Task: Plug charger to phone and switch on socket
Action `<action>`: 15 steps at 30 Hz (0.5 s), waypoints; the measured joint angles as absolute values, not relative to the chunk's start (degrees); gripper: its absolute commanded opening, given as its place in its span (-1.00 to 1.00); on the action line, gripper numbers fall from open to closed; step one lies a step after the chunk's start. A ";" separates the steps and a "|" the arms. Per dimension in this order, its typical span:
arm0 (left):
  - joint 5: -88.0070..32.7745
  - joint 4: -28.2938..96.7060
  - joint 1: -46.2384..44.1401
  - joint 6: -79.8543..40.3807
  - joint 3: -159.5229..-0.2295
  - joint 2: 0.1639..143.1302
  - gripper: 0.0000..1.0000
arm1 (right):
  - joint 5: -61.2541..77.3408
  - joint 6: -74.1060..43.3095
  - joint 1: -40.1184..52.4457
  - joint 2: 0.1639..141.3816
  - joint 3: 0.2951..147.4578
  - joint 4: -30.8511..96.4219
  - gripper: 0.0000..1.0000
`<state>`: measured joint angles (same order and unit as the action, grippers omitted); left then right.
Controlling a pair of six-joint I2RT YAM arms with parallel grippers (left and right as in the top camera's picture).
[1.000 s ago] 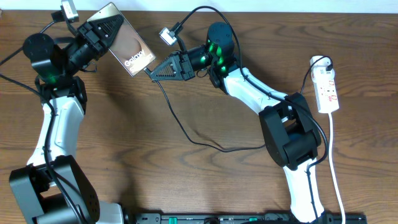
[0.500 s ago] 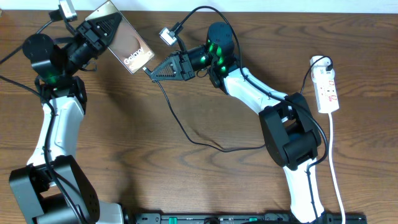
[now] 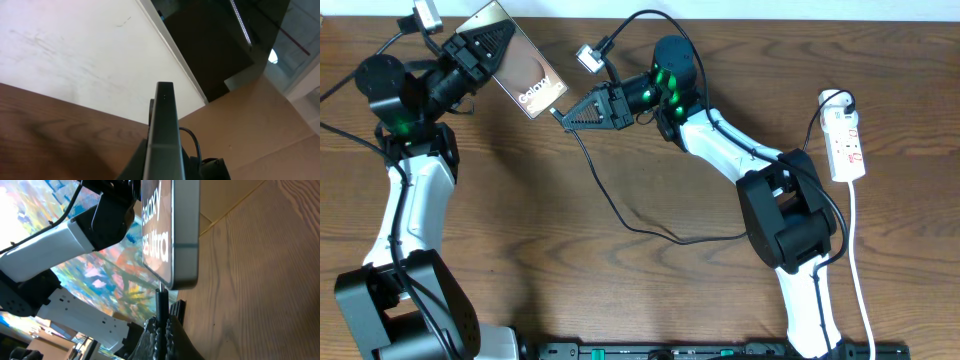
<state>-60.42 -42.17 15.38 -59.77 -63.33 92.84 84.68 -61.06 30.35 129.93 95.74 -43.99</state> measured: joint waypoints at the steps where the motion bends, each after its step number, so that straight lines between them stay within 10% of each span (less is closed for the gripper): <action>1: -60.75 -42.17 15.38 -59.77 -63.33 92.84 -0.85 | 84.66 -61.06 30.35 129.93 95.74 -43.99 -0.97; 15: -61.41 -42.17 15.38 -59.77 -63.33 92.84 -0.85 | 84.64 -61.06 30.30 129.93 95.74 -44.12 -0.98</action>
